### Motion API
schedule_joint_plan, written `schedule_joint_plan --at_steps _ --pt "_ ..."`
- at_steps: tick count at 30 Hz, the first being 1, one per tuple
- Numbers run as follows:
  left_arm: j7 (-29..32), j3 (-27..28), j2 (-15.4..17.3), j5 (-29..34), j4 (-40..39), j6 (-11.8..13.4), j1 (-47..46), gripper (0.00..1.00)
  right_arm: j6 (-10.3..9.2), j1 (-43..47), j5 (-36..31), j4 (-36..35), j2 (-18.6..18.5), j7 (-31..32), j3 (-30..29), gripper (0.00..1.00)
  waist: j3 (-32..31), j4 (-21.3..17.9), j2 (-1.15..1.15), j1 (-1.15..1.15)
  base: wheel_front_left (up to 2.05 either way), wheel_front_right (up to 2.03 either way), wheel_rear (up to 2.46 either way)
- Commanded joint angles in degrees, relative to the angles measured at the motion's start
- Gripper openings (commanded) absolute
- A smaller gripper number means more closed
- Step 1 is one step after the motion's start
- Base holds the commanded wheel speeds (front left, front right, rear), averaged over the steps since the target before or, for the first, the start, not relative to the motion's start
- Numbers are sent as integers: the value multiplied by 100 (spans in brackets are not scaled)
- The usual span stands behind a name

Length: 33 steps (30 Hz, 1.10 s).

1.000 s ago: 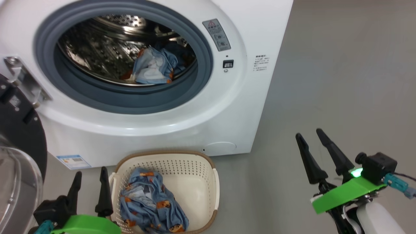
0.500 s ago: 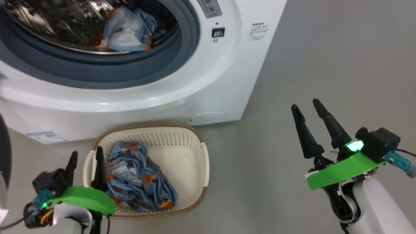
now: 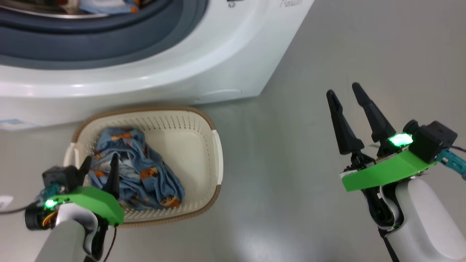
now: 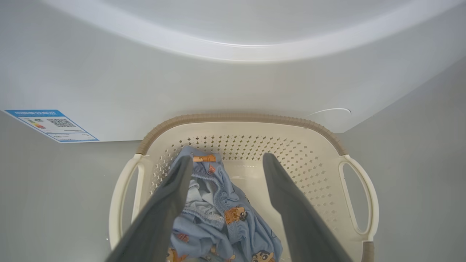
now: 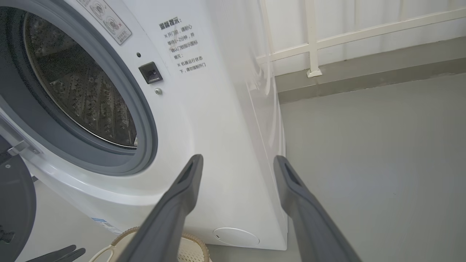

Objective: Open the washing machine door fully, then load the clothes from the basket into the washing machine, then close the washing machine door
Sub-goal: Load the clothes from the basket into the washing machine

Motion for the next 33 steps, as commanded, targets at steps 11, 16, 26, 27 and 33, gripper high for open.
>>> schedule_joint_plan --at_steps 11,16,26,27,33 --pt "465 -214 87 -263 1544 -198 -1100 100 9 -347 -100 -232 50 -27 186 100 968 -232 0 0 0 0 0" --pt "561 -326 118 -342 2113 -209 -1577 100 9 -467 -98 -246 98 -27 263 100 1319 -371 0 0 0 0 0" --pt "679 -507 352 -251 2893 -151 -2336 100 9 -658 -117 -320 233 -27 325 100 1994 -706 0 0 0 0 0" --pt "723 -519 381 -244 2929 -134 -2387 100 9 -667 -119 -330 241 -27 319 100 2060 -732 0 0 0 0 0" --pt "923 -511 500 -286 3042 -61 -2564 100 9 -733 -126 -394 315 -27 343 100 2335 -868 0 0 0 0 0"
